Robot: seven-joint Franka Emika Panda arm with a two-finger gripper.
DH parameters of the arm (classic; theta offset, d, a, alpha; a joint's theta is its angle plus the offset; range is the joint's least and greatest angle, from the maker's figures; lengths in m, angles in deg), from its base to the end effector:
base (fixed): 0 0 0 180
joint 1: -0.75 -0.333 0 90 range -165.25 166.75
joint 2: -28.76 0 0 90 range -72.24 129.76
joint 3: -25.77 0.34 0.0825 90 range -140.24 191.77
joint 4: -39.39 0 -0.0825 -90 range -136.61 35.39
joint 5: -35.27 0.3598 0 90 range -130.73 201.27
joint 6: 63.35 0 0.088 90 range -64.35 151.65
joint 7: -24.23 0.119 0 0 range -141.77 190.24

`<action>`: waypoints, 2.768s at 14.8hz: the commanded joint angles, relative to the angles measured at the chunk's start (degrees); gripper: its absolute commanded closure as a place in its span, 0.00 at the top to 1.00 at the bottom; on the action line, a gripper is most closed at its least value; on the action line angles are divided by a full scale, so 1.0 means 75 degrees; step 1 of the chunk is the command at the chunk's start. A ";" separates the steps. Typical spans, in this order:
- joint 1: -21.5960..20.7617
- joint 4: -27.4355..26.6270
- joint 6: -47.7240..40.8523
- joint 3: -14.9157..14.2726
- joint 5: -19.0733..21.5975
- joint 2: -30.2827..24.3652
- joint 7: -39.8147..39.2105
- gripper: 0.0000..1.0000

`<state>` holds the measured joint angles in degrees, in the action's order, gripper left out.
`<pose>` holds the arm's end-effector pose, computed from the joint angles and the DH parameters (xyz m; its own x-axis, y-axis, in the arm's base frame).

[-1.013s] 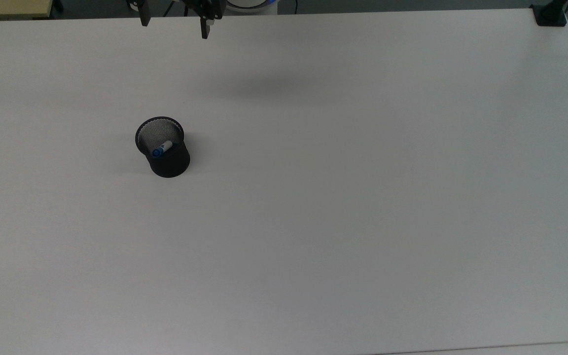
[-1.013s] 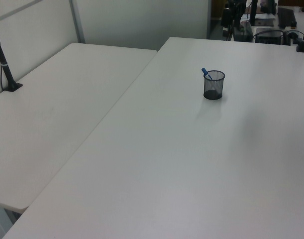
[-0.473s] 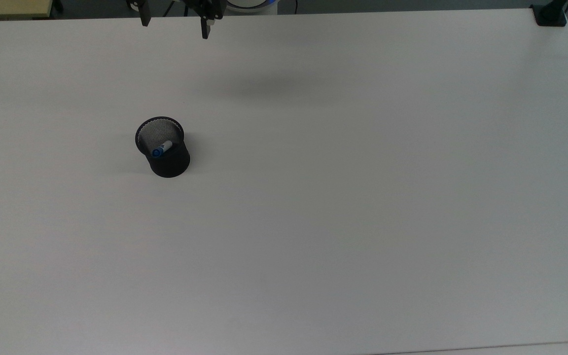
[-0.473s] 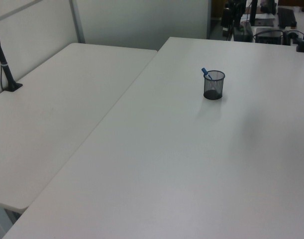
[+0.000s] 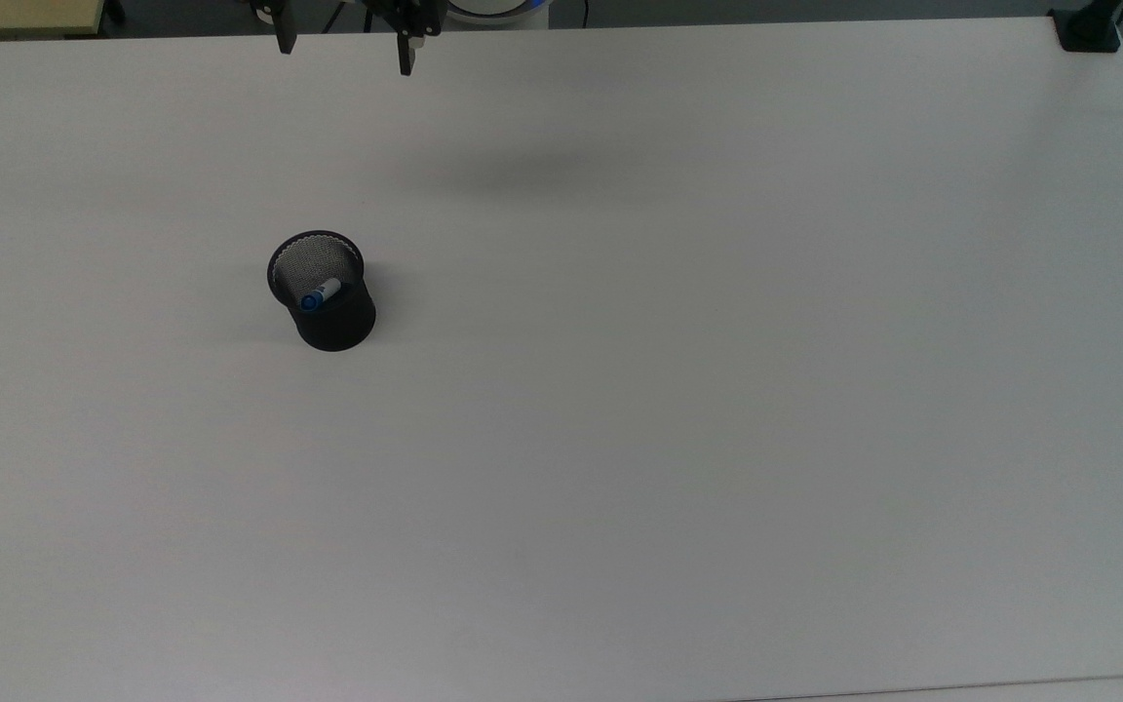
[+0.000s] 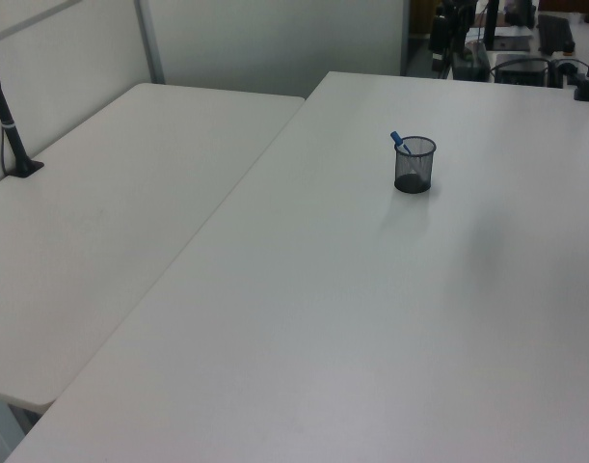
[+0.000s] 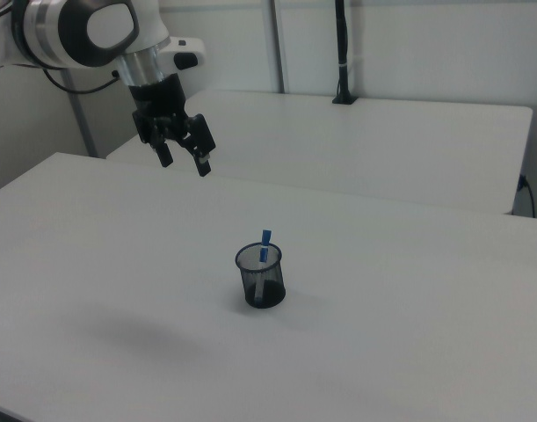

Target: Remove the marker

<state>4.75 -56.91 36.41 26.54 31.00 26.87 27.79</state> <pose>0.5338 -0.0376 0.6201 0.9897 -0.1052 0.0972 -0.1121 -0.9913 0.0688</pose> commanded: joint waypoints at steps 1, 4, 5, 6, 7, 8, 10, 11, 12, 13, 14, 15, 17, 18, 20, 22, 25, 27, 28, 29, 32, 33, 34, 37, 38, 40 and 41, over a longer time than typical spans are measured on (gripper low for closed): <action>0.0017 -0.0109 0.0175 -0.0173 -0.0097 0.0088 -0.1735 1.00; 0.0158 -0.0167 0.0537 -0.0185 -0.0647 0.0380 -0.2373 1.00; 0.0181 -0.0342 0.0933 -0.0185 -0.0730 0.0428 -0.2362 1.00; 0.0309 -0.0599 0.1668 -0.0185 -0.0766 0.0498 -0.2304 1.00; 0.0357 -0.0729 0.2104 -0.0197 -0.0778 0.0684 -0.2291 1.00; 0.0392 -0.0742 0.2318 -0.0197 -0.0778 0.0813 -0.2268 1.00; 0.0404 -0.0847 0.3299 -0.0185 -0.0755 0.1223 -0.2256 1.00; 0.0404 -0.0987 0.3722 -0.0185 -0.0755 0.1329 -0.2210 1.00; 0.0404 -0.1220 0.4236 -0.0185 -0.0755 0.1458 -0.2035 1.00; 0.0404 -0.1327 0.4624 -0.0197 -0.0766 0.1587 -0.2010 1.00; 0.0416 -0.1340 0.4965 -0.0197 -0.0766 0.1774 -0.2010 1.00; 0.0416 -0.1328 0.5154 -0.0185 -0.0766 0.1950 -0.2010 1.00; 0.0404 -0.1328 0.5203 -0.0185 -0.0778 0.2103 -0.1998 0.95; 0.0404 -0.1340 0.5203 -0.0185 -0.0778 0.2115 -0.1998 0.91; 0.0393 -0.1363 0.5191 -0.0185 -0.0766 0.2116 -0.1998 0.90; 0.0381 -0.1375 0.5191 -0.0185 -0.0766 0.2243 -0.1987 0.79; 0.0369 -0.1456 0.5191 -0.0185 -0.0778 0.2280 -0.1987 0.46; 0.0357 -0.1492 0.5191 -0.0185 -0.0778 0.2280 -0.1987 0.35; 0.0357 -0.1492 0.5191 -0.0185 -0.0766 0.2280 -0.1987 0.25; 0.0369 -0.1480 0.5179 -0.0185 -0.0732 0.2245 -0.1987 0.23; 0.0416 -0.1480 0.5144 -0.0185 -0.0708 0.2174 -0.1987 0.15; 0.0416 -0.1480 0.5132 -0.0185 -0.0696 0.2128 -0.1987 0.15; 0.0428 -0.1469 0.5109 -0.0185 -0.0696 0.2046 -0.1975 0.15; 0.0544 -0.1457 0.5074 -0.0185 -0.0661 0.1683 -0.1987 0.15; 0.0568 -0.1434 0.5004 -0.0185 -0.0638 0.1543 -0.1975 0.15; 0.0661 -0.1317 0.4712 -0.0173 -0.0474 0.1215 -0.1987 0.15; 0.0708 -0.1270 0.4641 -0.0173 -0.0265 0.0993 -0.1987 0.15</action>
<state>9.16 -66.05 74.28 25.26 26.30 39.89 12.31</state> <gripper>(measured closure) 0.819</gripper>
